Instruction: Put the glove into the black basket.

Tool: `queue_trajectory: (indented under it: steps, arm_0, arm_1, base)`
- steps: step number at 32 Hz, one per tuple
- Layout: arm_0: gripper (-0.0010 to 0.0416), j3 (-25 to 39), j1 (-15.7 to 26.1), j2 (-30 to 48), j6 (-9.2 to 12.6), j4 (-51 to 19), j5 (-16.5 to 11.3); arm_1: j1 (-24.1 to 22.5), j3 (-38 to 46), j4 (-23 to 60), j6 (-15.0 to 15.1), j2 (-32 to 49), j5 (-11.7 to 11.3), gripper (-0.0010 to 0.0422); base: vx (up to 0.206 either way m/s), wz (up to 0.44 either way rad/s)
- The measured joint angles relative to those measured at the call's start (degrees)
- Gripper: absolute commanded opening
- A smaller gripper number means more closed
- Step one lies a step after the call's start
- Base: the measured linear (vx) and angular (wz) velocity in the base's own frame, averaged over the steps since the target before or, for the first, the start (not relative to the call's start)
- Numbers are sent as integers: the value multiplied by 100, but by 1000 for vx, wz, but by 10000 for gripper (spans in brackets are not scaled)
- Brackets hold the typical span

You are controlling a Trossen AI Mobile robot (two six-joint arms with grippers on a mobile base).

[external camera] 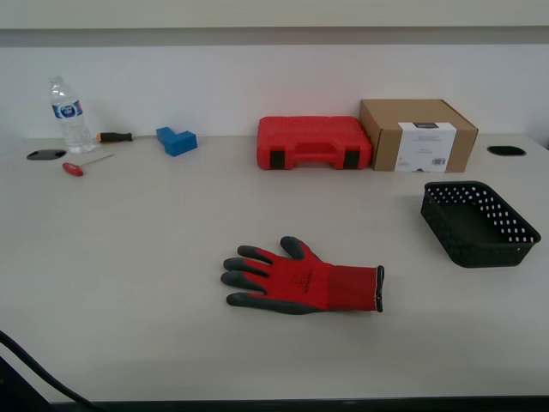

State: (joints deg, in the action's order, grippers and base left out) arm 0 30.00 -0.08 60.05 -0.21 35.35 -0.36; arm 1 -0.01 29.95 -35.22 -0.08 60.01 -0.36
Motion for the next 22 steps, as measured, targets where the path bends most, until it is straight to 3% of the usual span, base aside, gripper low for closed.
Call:
queue_trajectory:
  steps: [22]
  arm_0:
    - [1,0,9,0,2,2,0]
  arm_1:
    - [0,0,0,0,0,0,0]
  base:
    - [0,0]
